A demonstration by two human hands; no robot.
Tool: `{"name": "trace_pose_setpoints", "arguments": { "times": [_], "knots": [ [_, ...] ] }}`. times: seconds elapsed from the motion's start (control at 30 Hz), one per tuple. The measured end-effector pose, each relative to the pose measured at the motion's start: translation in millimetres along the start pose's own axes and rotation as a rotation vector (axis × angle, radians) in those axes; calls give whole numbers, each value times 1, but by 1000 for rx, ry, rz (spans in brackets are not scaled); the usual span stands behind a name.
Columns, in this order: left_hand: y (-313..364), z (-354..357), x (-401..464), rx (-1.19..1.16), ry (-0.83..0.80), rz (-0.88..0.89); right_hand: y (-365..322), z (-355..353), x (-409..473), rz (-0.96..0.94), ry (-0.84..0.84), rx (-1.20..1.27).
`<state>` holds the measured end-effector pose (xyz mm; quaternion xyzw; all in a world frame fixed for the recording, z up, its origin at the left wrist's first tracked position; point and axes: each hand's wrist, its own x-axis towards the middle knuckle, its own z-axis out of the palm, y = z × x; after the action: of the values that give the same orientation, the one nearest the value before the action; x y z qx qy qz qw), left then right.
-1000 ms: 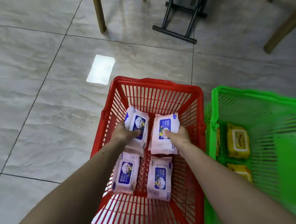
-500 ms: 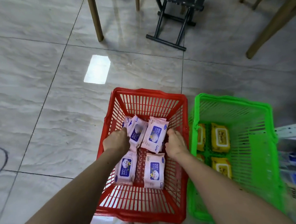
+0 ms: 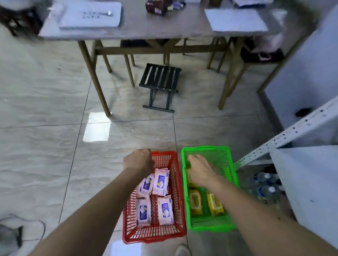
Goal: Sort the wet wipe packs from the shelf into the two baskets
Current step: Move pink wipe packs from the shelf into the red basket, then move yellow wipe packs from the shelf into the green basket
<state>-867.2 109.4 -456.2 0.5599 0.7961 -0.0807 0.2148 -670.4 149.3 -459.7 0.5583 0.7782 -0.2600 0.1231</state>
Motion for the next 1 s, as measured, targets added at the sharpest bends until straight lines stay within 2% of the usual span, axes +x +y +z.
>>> {"name": "trace_pose_setpoints", "arguments": {
  "times": [0.23, 0.47, 0.73, 1.0],
  "knots": [
    [112, -137, -81, 82, 94, 324, 28, -127, -135, 115, 210, 6],
    [262, -197, -187, 186, 185, 663, 101, -195, -294, 330, 432, -1],
    [451, -182, -342, 224, 214, 1132, 213, -205, -500, 691, 598, 39],
    [577, -114, -476, 193, 147, 1313, 318, -179, -658, 935, 605, 58]
  ]
}}
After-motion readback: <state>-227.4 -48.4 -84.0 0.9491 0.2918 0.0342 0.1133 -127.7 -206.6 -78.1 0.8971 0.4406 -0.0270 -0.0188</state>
